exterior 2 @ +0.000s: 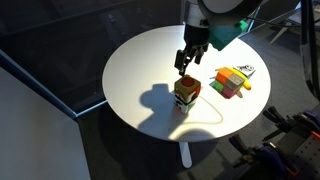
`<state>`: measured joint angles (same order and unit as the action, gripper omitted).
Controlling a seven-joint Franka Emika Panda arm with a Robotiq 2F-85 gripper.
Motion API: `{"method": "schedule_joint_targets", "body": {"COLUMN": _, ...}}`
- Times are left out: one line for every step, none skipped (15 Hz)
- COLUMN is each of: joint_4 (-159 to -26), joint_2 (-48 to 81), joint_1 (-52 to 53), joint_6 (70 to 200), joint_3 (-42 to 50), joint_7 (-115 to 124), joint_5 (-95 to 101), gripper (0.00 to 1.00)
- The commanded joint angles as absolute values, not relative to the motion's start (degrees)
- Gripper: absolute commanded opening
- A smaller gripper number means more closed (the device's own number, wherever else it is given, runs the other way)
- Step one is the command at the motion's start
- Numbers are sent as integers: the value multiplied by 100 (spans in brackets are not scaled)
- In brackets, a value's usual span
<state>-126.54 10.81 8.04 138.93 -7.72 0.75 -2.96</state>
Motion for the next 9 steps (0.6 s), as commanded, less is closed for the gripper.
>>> {"method": "schedule_joint_targets", "body": {"joint_4": -12922, "joint_2": 671, "joint_1": 780, "joint_6": 13822, "joint_3": -627, "joint_7": 589, "joint_5": -164, "gripper": 100}}
{"method": "schedule_joint_targets", "body": {"joint_4": -12967, "joint_2": 618, "joint_1": 768, "joint_6": 13823, "joint_3": -591, "joint_7": 697, "joint_5": -158, "gripper": 100}}
{"method": "schedule_joint_targets", "body": {"joint_4": -13021, "joint_2": 558, "joint_1": 750, "joint_6": 13817, "joint_3": -552, "joint_7": 786, "joint_5": -155, "gripper": 100}}
{"method": "schedule_joint_targets", "body": {"joint_4": -13075, "joint_2": 493, "joint_1": 730, "joint_6": 13802, "joint_3": -509, "joint_7": 891, "joint_5": -153, "gripper": 100}}
{"method": "schedule_joint_targets", "body": {"joint_4": -13127, "joint_2": 441, "joint_1": 708, "joint_6": 13808, "joint_3": -469, "joint_7": 972, "joint_5": -150, "gripper": 100}}
{"method": "schedule_joint_targets", "body": {"joint_4": -13178, "joint_2": 382, "joint_1": 683, "joint_6": 13795, "joint_3": -433, "joint_7": 1057, "joint_5": -154, "gripper": 100}}
{"method": "schedule_joint_targets", "body": {"joint_4": -13223, "joint_2": 327, "joint_1": 659, "joint_6": 13780, "joint_3": -397, "joint_7": 1136, "joint_5": -143, "gripper": 100}}
{"method": "schedule_joint_targets", "body": {"joint_4": -13271, "joint_2": 266, "joint_1": 634, "joint_6": 13770, "joint_3": -364, "joint_7": 1203, "joint_5": -132, "gripper": 100}}
{"method": "schedule_joint_targets", "body": {"joint_4": -13323, "joint_2": 205, "joint_1": 603, "joint_6": 13754, "joint_3": -324, "joint_7": 1270, "joint_5": -127, "gripper": 100}}
